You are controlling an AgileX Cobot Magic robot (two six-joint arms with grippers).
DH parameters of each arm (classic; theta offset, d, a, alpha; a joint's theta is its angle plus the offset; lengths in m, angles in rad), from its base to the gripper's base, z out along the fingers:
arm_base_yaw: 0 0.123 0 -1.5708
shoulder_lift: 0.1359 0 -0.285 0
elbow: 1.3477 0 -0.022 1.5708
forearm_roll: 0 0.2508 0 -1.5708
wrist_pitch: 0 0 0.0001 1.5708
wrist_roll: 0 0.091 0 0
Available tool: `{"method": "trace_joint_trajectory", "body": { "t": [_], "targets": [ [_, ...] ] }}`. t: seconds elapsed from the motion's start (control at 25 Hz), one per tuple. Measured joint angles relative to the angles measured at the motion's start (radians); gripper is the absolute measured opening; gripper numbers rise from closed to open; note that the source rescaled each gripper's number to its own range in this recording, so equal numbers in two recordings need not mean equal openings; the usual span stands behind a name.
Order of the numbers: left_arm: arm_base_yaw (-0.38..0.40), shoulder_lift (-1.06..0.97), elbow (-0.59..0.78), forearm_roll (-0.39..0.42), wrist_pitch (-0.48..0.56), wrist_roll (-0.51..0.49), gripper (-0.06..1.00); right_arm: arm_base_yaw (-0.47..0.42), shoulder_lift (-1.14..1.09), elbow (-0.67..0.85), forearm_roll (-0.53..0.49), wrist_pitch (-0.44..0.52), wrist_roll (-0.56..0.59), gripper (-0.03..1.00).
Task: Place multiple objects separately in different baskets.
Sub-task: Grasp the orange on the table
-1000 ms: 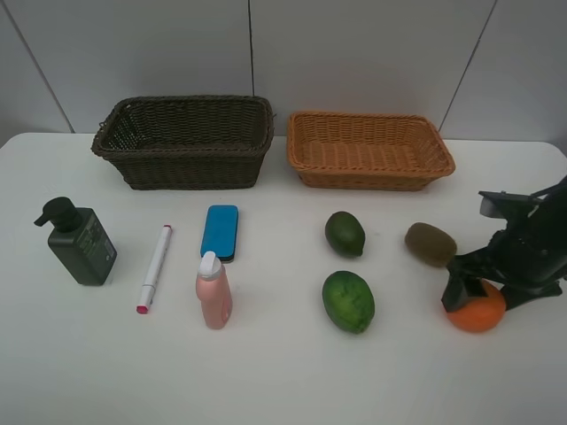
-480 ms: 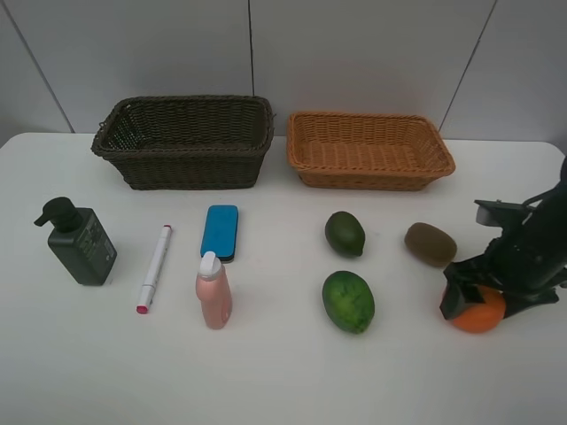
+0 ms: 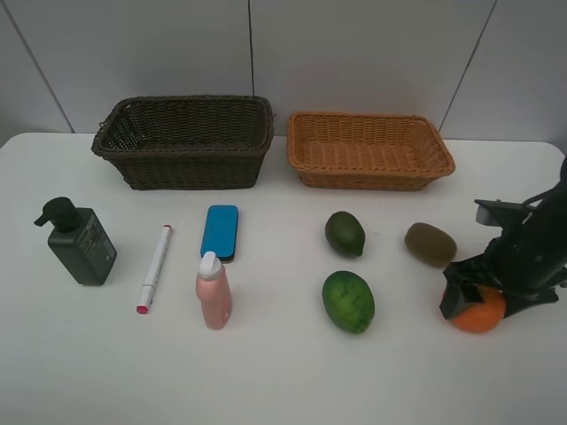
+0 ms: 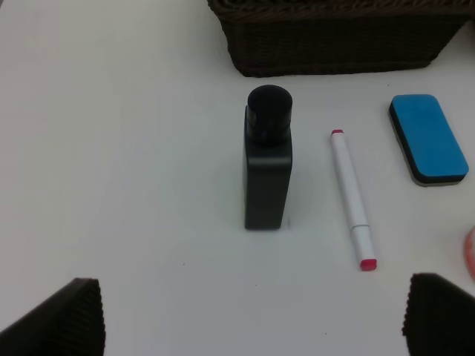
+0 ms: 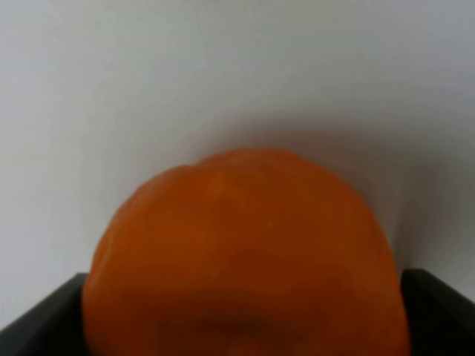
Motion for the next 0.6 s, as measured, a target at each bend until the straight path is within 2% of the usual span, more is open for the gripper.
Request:
{"method": "trace_joint_trajectory", "body": {
  "t": [0.08, 0.12, 0.16, 0.2, 0.6],
  "targets": [
    [0.0, 0.0, 0.0, 0.0, 0.0, 0.0, 1.0, 0.0, 0.0, 0.0, 0.0, 0.0, 0.0, 0.99],
    [0.0, 0.0, 0.0, 0.0, 0.0, 0.0, 1.0, 0.0, 0.0, 0.0, 0.0, 0.0, 0.0, 0.95],
    [0.0, 0.0, 0.0, 0.0, 0.0, 0.0, 1.0, 0.0, 0.0, 0.0, 0.0, 0.0, 0.0, 0.83],
    [0.0, 0.0, 0.0, 0.0, 0.0, 0.0, 1.0, 0.0, 0.0, 0.0, 0.0, 0.0, 0.0, 0.76],
    [0.0, 0.0, 0.0, 0.0, 0.0, 0.0, 1.0, 0.0, 0.0, 0.0, 0.001, 0.001, 0.0, 0.76]
  ]
}}
